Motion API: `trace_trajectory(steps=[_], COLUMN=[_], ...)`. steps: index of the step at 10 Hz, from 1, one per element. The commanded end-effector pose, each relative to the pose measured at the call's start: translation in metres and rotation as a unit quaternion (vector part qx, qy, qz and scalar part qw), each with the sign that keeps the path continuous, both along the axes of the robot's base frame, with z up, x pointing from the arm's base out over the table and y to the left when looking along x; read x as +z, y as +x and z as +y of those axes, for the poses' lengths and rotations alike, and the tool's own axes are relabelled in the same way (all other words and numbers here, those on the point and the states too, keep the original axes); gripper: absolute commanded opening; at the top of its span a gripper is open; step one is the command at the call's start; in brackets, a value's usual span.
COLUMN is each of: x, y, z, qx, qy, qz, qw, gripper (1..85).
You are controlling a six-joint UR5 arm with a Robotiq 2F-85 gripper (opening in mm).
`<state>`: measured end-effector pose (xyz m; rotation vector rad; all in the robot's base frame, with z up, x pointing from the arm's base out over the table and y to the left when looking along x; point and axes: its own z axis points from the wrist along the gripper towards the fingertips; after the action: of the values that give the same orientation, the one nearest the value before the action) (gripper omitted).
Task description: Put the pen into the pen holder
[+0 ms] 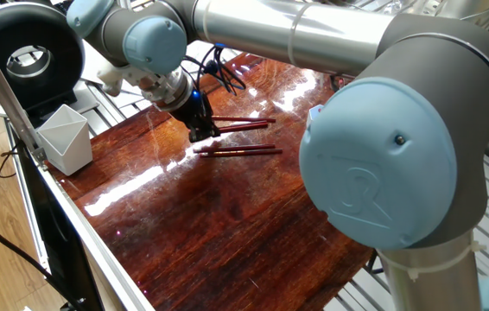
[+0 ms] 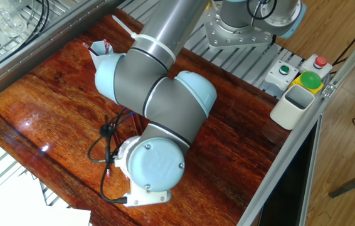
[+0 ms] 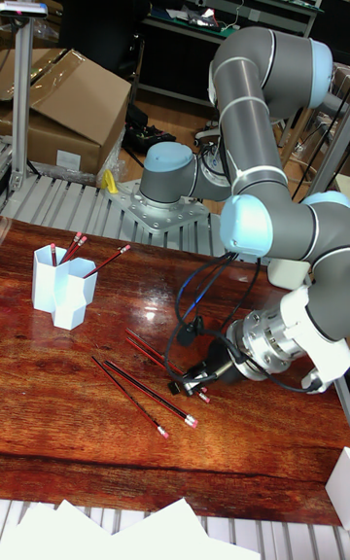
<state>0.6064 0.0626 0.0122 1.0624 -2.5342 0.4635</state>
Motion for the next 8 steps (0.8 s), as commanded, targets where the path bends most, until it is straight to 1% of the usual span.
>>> trace_trajectory(steps=[1, 4, 6, 8], x=[0.001, -0.004, -0.008, -0.011], y=[-0.018, -0.023, -0.024, -0.021], z=[0.013, 0.019, 0.021, 0.022], qx=[-0.026, -0.031, -0.031, -0.029], qy=[0.02, 0.019, 0.022, 0.016], qz=[0.022, 0.02, 0.017, 0.012], qw=[0.9992, 0.9991, 0.9992, 0.9994], gripper=[1.0, 1.0, 1.0, 1.0])
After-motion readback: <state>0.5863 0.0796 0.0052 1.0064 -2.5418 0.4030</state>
